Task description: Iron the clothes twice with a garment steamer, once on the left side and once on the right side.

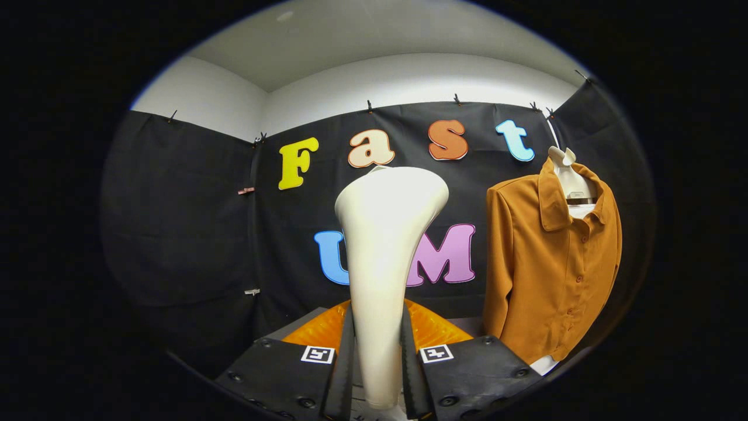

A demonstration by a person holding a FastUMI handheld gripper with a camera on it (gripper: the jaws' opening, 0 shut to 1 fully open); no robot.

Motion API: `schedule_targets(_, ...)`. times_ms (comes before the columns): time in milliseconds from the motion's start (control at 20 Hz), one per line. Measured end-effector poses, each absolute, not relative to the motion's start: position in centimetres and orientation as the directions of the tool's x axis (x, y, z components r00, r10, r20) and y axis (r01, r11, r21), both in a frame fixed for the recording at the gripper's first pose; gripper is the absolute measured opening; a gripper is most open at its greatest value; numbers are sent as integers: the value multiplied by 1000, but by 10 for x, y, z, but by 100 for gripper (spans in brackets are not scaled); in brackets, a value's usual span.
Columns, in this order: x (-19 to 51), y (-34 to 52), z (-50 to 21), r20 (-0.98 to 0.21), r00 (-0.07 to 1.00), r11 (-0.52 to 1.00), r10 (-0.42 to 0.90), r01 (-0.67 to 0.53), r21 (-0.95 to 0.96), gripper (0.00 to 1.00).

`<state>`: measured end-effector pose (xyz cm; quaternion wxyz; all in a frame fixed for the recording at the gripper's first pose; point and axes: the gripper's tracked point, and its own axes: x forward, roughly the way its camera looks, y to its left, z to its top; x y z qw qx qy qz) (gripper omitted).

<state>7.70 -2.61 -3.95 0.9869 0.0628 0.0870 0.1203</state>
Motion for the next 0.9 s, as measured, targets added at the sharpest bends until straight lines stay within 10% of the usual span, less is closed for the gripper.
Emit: schedule_targets(900,76,-26,-40,-156,957,964,243,-221,148,38)
